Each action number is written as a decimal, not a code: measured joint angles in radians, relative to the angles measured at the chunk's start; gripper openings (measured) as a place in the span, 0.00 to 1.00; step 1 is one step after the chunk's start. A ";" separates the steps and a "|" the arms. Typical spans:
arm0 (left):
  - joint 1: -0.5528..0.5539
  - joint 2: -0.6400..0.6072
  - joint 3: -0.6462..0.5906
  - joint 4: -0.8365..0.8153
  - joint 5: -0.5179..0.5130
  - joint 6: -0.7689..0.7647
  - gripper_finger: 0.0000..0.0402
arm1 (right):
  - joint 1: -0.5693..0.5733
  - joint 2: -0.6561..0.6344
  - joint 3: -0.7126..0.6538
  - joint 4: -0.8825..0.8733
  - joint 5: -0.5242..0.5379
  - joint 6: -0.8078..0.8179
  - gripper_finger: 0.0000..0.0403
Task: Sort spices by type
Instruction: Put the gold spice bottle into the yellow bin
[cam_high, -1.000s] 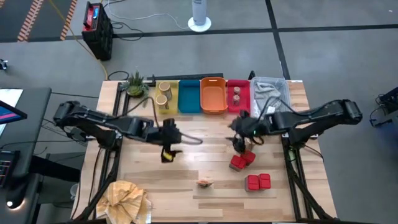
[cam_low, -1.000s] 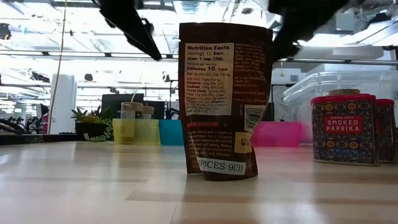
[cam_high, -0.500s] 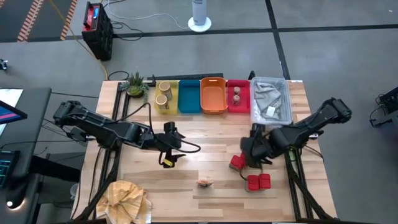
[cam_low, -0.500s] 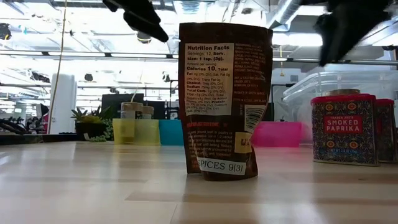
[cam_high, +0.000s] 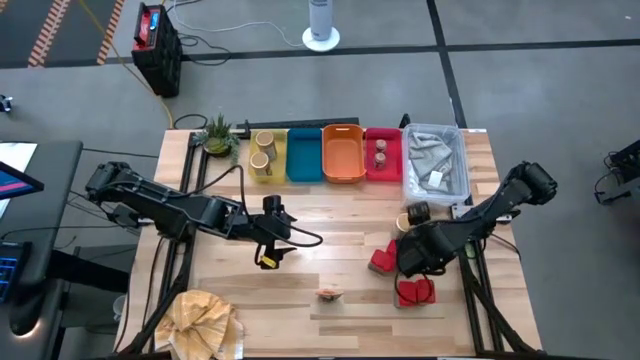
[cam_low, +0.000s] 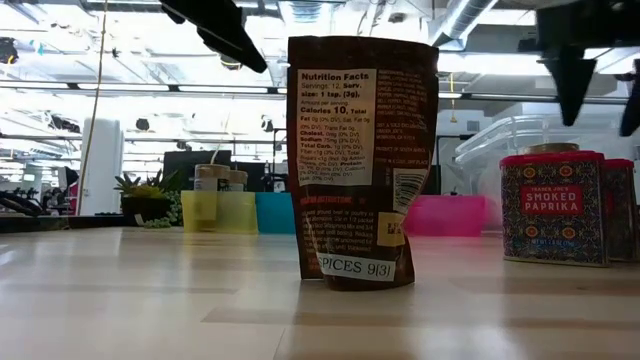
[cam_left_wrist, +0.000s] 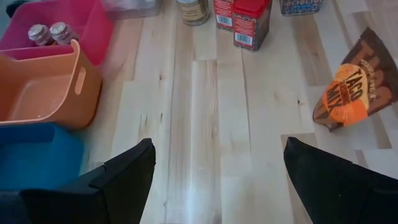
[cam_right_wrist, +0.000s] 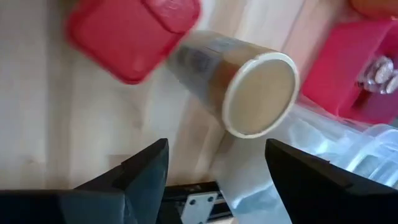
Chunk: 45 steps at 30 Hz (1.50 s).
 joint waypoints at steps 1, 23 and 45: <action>0.000 0.000 0.000 0.000 0.000 0.000 0.84 | -0.013 0.005 0.000 -0.003 -0.001 -0.010 0.77; 0.000 0.000 0.000 -0.053 0.003 -0.018 0.84 | -0.173 0.015 -0.085 0.195 0.053 -0.428 0.89; 0.000 0.000 0.000 -0.059 0.002 -0.016 0.84 | -0.247 0.015 0.028 0.384 0.088 -0.404 0.88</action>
